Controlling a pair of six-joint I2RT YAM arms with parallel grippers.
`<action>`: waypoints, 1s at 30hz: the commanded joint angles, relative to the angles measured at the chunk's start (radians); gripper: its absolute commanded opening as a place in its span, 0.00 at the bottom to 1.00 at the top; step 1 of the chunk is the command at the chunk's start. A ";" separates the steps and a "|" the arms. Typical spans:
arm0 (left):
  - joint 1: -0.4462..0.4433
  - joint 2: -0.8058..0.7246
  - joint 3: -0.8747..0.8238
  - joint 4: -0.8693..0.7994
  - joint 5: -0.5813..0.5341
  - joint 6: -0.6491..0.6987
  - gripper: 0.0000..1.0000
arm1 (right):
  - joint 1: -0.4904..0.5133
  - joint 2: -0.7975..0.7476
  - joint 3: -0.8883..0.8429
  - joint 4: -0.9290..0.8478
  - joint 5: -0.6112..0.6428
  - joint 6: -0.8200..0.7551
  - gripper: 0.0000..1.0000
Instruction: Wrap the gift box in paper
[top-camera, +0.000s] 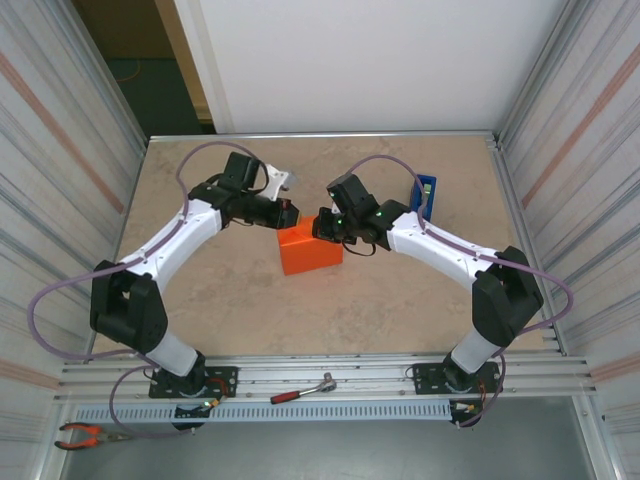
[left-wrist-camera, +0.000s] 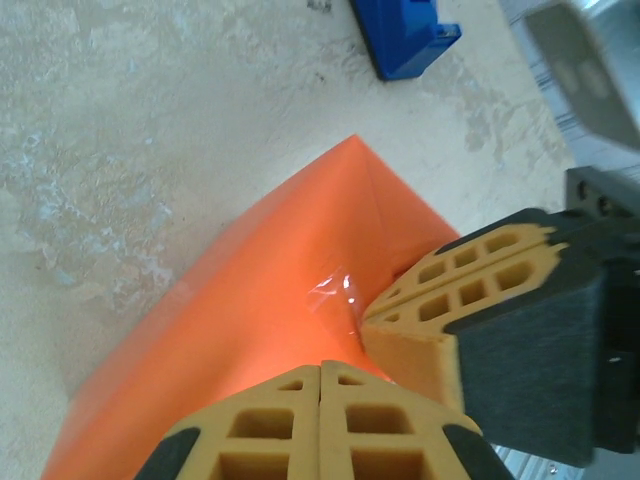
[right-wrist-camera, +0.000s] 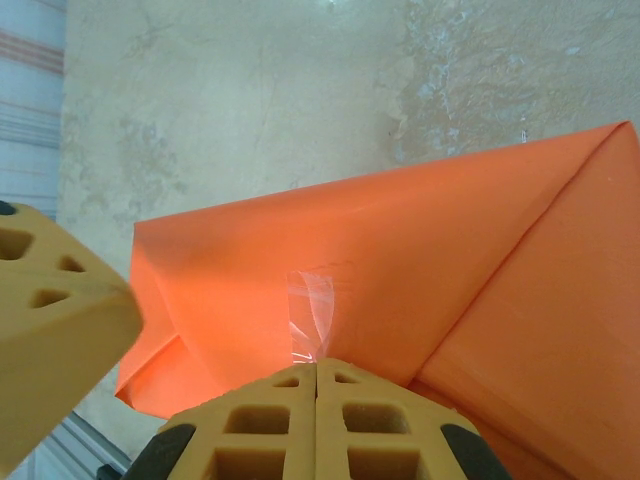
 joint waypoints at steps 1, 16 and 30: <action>-0.004 -0.010 0.042 0.037 0.070 -0.054 0.00 | 0.023 0.078 -0.044 -0.196 0.026 -0.030 0.00; -0.053 0.118 0.058 0.090 0.069 -0.112 0.00 | 0.023 0.090 -0.048 -0.195 0.023 -0.031 0.00; -0.064 0.131 -0.030 0.066 -0.033 -0.108 0.00 | 0.023 0.079 -0.063 -0.183 0.020 -0.024 0.00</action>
